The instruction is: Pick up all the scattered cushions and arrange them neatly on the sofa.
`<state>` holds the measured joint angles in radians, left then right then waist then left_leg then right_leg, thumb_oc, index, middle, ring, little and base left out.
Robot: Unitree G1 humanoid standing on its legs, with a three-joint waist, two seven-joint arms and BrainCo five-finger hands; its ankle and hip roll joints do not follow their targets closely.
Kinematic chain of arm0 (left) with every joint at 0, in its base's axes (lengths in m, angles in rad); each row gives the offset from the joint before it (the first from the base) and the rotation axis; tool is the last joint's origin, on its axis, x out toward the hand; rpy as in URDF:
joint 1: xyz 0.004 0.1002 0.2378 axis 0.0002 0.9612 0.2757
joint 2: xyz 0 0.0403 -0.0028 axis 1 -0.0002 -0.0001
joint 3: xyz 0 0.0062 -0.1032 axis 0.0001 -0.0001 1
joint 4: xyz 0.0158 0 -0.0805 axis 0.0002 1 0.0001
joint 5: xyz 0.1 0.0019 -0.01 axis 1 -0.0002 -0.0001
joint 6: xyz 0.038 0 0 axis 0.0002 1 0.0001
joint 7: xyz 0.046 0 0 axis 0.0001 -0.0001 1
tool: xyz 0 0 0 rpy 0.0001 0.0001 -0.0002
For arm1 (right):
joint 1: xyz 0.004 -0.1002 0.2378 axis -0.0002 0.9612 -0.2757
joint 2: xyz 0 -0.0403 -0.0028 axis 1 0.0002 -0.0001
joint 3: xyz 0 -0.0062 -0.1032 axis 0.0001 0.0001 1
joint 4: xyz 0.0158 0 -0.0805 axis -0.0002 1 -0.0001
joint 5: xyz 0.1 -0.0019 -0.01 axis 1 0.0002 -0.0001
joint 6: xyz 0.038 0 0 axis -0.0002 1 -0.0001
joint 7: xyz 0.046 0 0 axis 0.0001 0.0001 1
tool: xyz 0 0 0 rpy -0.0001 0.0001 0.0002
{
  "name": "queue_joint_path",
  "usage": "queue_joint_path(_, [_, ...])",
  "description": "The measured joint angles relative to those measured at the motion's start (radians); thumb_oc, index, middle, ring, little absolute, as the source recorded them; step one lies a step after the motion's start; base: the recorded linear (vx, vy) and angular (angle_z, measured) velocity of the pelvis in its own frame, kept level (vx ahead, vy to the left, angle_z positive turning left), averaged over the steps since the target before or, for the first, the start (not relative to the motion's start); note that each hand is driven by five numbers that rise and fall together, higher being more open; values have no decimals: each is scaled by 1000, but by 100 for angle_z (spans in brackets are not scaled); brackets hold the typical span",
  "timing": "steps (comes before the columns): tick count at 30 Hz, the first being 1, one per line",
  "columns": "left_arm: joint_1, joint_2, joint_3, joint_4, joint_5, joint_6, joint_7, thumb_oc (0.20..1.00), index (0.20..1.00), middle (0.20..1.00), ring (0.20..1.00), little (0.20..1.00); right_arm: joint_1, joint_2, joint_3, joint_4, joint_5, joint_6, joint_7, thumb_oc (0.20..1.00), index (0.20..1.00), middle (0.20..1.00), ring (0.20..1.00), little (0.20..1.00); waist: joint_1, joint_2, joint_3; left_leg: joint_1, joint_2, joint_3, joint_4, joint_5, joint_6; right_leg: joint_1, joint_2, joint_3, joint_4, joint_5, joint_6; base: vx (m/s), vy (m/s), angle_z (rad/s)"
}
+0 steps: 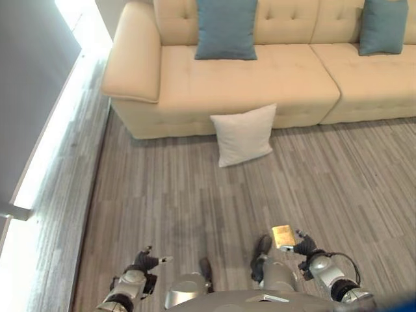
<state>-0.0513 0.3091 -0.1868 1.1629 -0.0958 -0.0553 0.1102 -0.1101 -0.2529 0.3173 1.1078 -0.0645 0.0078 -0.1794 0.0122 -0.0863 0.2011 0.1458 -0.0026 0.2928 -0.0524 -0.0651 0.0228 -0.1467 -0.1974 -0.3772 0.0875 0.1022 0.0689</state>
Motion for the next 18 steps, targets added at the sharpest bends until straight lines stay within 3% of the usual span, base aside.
queue_joint_path(1, [2,-11,-1,0,0,0,-1,1000,1000,1000,1000,1000,5,-2,-4,9,0,0,0,1000,1000,1000,1000,1000,1,10,-10,10,29,-8,17,-5,-8,43,39,-3,-43,-1,-16,130,-237,1])
queue_joint_path(3, [-1,-18,-1,5,0,-1,-2,1000,1000,1000,1000,1000,9,-2,-6,11,1,-2,0,1000,1000,1000,1000,1000,6,-1,-20,-14,65,-34,115,-10,-17,103,74,-4,-118,2,-34,76,-258,-6])
queue_joint_path(5, [-21,-29,0,12,0,-1,-2,1000,1000,1000,1000,1000,5,-4,-24,11,1,-5,-3,1000,1000,1000,1000,1000,7,-28,-37,-155,111,-57,400,-14,-34,136,94,-10,-173,-5,-58,121,-212,-1])
queue_joint_path(7, [-35,-42,-2,4,-1,-1,-3,1000,1000,1000,1000,1000,-11,-16,-16,20,3,-6,-7,1000,1000,1000,1000,1000,25,-18,-24,-285,153,-139,671,-23,-81,169,137,-6,-178,-35,-128,95,-97,-14])
queue_joint_path(8, [-37,-49,-8,3,-1,-2,-4,1000,1000,1000,1000,1000,-12,-21,-7,32,3,-7,-9,1000,1000,1000,1000,1000,44,-16,-22,-331,136,-193,672,-55,-104,177,150,-5,-178,-45,-141,163,-61,-15])
queue_joint_path(10, [-46,-58,-9,-3,-1,-4,-4,1000,1000,1000,1000,1000,-20,-30,-2,49,4,-10,-14,1000,1000,1000,1000,1000,50,-26,-8,-389,81,-233,532,-58,-105,182,158,-4,-181,-71,-131,171,-13,-8])
queue_joint_path(12, [-52,-57,-8,-2,-2,-5,-4,1000,1000,1000,1000,1000,-34,-34,6,73,4,-13,-19,1000,1000,1000,1000,1000,57,-18,12,-404,60,-211,288,11,-101,197,183,-14,-183,-86,-122,188,41,-8])
queue_joint_path(13, [-49,-56,-7,5,-2,-4,-5,1000,1000,1000,1000,1000,-41,-34,6,90,5,-14,-20,1000,1000,1000,1000,1000,58,-5,27,-407,49,-207,131,90,-107,212,213,-15,-183,-109,-109,227,73,-6])
queue_joint_path(16, [-46,-55,-2,8,-3,-5,-5,1000,1000,1000,1000,1000,-44,-33,6,90,13,-14,-21,1000,1000,1000,1000,1000,69,-11,49,-422,49,-197,121,137,-106,242,232,-5,-178,-127,-142,215,94,-14])
queue_joint_path(18, [-42,-52,3,11,-3,-2,-18,1000,1000,1000,1000,1000,-44,-36,6,91,22,-14,-21,1000,1000,1000,1000,1000,67,-11,51,-385,58,-160,149,150,-89,273,234,19,-178,-150,-133,339,181,-32])
